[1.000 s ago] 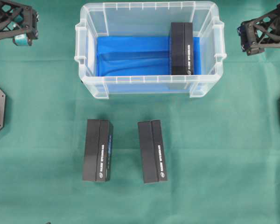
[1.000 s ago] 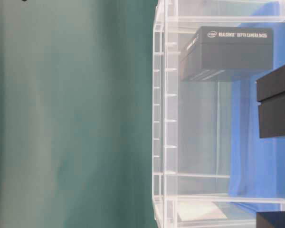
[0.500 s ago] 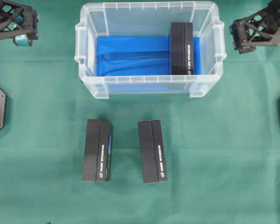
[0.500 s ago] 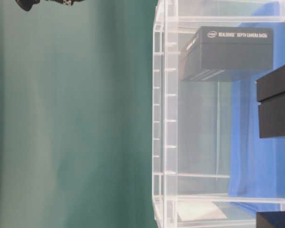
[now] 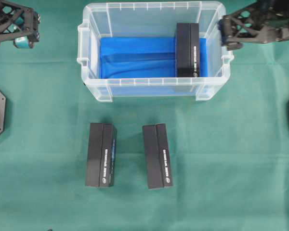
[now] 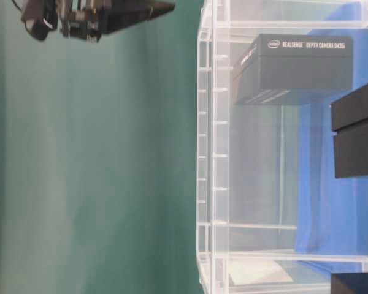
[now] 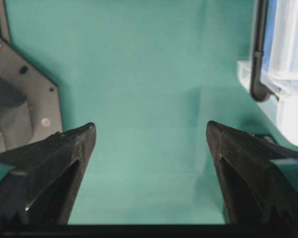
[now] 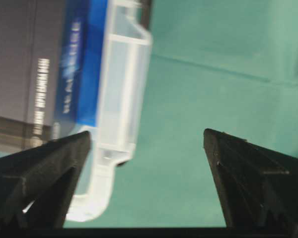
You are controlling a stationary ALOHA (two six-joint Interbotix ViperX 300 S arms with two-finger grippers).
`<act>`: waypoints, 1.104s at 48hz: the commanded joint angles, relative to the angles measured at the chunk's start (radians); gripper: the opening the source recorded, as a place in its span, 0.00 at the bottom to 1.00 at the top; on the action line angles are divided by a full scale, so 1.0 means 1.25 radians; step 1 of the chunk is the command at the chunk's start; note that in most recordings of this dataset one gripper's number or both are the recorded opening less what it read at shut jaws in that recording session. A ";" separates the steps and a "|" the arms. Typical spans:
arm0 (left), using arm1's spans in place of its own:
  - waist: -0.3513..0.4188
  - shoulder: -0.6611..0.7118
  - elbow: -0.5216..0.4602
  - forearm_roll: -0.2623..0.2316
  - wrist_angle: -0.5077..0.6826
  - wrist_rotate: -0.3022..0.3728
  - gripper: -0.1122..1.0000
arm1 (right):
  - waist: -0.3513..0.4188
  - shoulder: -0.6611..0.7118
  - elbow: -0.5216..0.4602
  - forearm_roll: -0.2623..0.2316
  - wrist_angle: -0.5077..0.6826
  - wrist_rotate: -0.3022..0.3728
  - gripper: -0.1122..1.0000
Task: Take out the box from the case.
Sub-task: 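Move the right gripper over the right black box pair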
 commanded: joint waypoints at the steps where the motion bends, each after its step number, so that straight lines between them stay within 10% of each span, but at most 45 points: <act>1: 0.004 -0.010 -0.007 0.002 -0.007 0.001 0.91 | 0.006 0.013 -0.040 0.001 -0.005 0.000 0.94; 53: 0.016 -0.018 -0.001 0.002 -0.045 0.060 0.91 | 0.029 0.227 -0.248 0.009 -0.029 0.005 0.94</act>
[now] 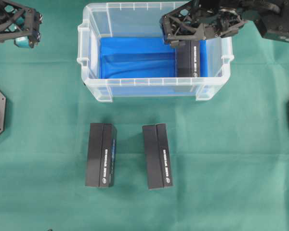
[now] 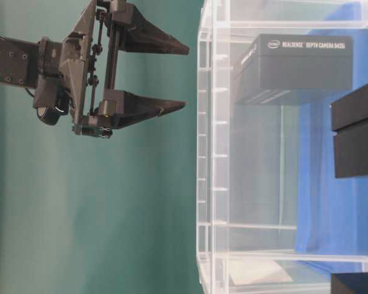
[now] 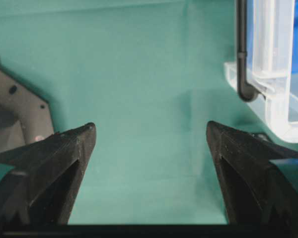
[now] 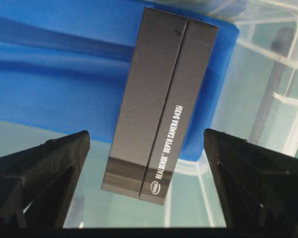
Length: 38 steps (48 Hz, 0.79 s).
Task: Take out the box from the case.
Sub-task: 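Move the right gripper over the right black box pair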
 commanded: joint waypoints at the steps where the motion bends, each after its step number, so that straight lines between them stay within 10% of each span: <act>1: 0.005 -0.009 -0.009 0.001 -0.002 0.002 0.91 | 0.001 -0.010 -0.022 0.001 -0.002 0.004 0.94; 38: 0.005 -0.020 0.001 0.001 -0.002 0.002 0.91 | 0.001 -0.010 -0.022 0.002 0.000 0.013 0.94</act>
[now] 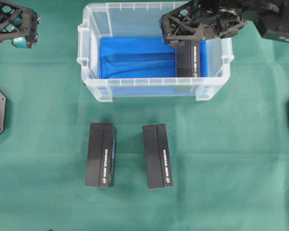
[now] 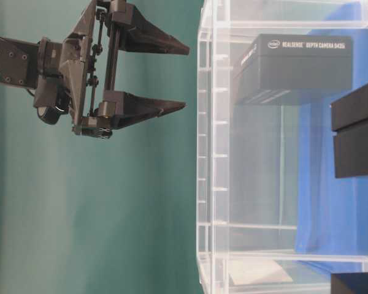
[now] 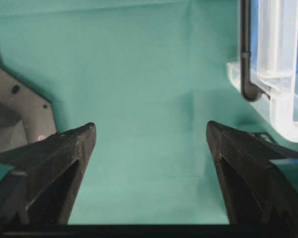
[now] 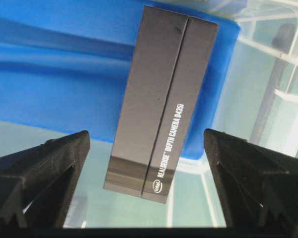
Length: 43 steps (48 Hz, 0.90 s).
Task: Take out the box from the case.
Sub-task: 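Move the right gripper over the right black box pair, then lower the open right gripper around the right box pair and close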
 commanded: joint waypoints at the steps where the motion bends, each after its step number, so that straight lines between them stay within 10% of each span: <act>1: 0.002 -0.010 -0.009 0.002 -0.002 0.000 0.91 | 0.002 -0.010 -0.020 0.000 -0.001 0.001 0.94; 43: 0.002 -0.009 -0.009 0.002 -0.002 0.000 0.91 | 0.002 -0.010 -0.013 -0.002 0.009 0.005 0.94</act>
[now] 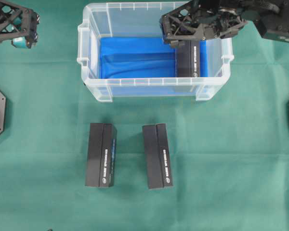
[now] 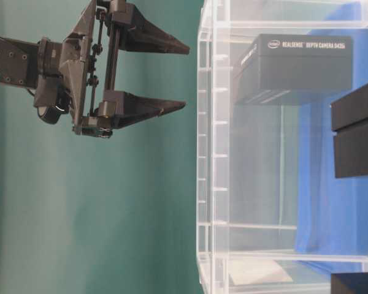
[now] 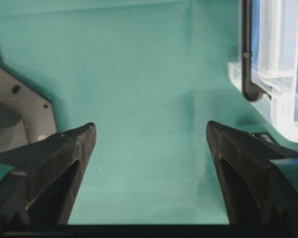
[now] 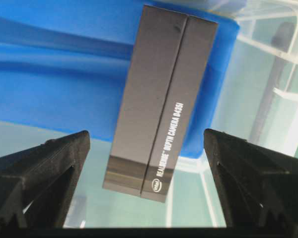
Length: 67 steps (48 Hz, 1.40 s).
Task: Take out the box from the case.
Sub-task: 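Lower the open right gripper around the right box pair and close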
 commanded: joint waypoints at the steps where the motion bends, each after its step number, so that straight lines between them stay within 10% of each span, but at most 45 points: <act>1: 0.002 -0.009 -0.010 0.002 -0.002 0.000 0.91 | 0.002 -0.010 -0.012 -0.002 0.004 0.004 0.94; 67: 0.002 -0.007 -0.009 0.001 -0.002 0.017 0.91 | -0.011 0.048 0.065 -0.015 -0.094 0.033 0.94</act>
